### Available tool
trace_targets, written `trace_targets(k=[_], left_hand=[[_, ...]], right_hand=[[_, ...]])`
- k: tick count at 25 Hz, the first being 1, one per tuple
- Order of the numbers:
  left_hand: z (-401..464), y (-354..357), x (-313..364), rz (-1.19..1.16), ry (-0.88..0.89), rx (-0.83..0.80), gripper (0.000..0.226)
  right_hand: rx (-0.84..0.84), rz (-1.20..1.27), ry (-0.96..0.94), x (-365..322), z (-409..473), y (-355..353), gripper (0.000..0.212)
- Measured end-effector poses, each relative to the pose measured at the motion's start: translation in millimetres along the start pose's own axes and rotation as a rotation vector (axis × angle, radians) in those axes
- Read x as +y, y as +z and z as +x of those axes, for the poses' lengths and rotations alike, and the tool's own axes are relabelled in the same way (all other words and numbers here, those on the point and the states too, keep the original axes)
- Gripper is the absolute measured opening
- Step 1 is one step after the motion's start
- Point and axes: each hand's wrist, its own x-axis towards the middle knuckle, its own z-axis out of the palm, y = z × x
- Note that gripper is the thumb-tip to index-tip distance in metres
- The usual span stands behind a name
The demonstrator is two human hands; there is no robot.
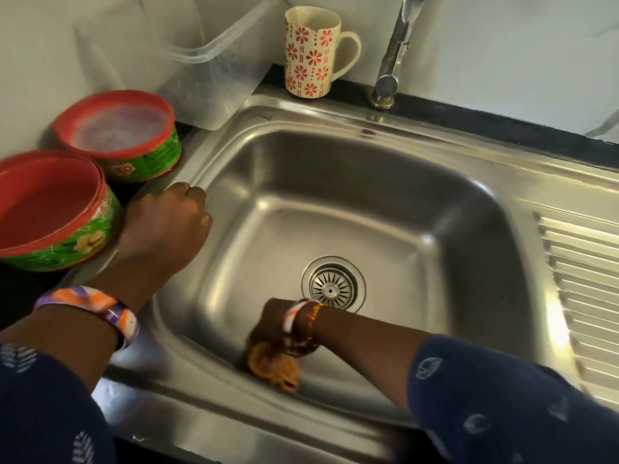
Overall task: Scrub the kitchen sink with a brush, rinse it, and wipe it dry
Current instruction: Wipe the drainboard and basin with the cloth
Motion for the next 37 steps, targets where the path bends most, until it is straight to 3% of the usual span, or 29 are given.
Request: trace_targets(k=[2,3,5,8,10,12,14,17,19,22,24,25,27,28,29,31,34,36,37], left_hand=[[0,0,0,0.023,0.012,0.021,0.011],[0,-1,0,0.017,0.011,0.021,0.011],[0,-2,2,0.010,0.023,0.015,0.012],[0,-2,0,0.004,0.025,0.012,0.017],[-1,0,-2,0.007,0.034,0.017,0.025],[-1,1,-2,0.004,0.036,0.020,0.026],[0,1,-2,0.015,0.035,0.015,0.024],[2,1,-3,0.019,0.021,0.001,0.025],[1,2,-4,0.039,0.022,0.005,0.023],[3,-5,-1,0.058,0.081,0.020,0.010],[3,-7,1,0.086,0.167,0.062,0.005],[2,-9,1,0.082,0.184,0.070,0.007],[2,-10,0,0.070,0.187,0.070,0.013],[2,-10,1,0.072,0.194,0.076,0.013],[3,-11,1,0.077,0.202,0.085,0.009],[4,-11,2,0.095,0.211,0.097,0.019],[5,-7,0,0.050,0.143,0.031,0.033],[3,-2,-2,0.054,0.156,0.041,0.024],[3,0,-4,0.056,0.172,0.049,0.015]], right_hand=[[0.067,0.359,-0.012,-30,8,6,0.038],[0.136,0.421,-0.085,-43,16,7,0.043],[0.454,0.530,-0.159,-61,27,4,0.036],[0.963,0.807,-0.069,-63,34,-32,0.030],[1.114,0.944,-0.055,-48,38,-74,0.026],[1.055,0.823,-0.063,-35,42,-111,0.014],[0.914,0.541,0.047,-31,59,-127,0.033],[1.094,0.158,0.168,-48,87,-116,0.042],[1.120,-0.100,0.078,-59,95,-95,0.038],[0.967,-0.360,-0.080,-66,89,-76,0.033],[0.790,-0.298,-0.145,-65,66,-73,0.027],[0.678,-0.138,-0.181,-61,50,-74,0.030],[0.394,0.422,-0.228,-56,14,-72,0.042],[0.321,0.641,-0.260,-54,-3,-73,0.037],[0.351,0.757,-0.291,-52,-17,-77,0.028],[0.640,0.704,-0.334,-49,-48,-94,0.023],[1.224,-0.021,-0.229,-44,-92,-126,0.051],[1.435,-0.335,-0.108,-44,-100,-143,0.057],[1.446,-0.379,-0.083,-47,-96,-152,0.058]])
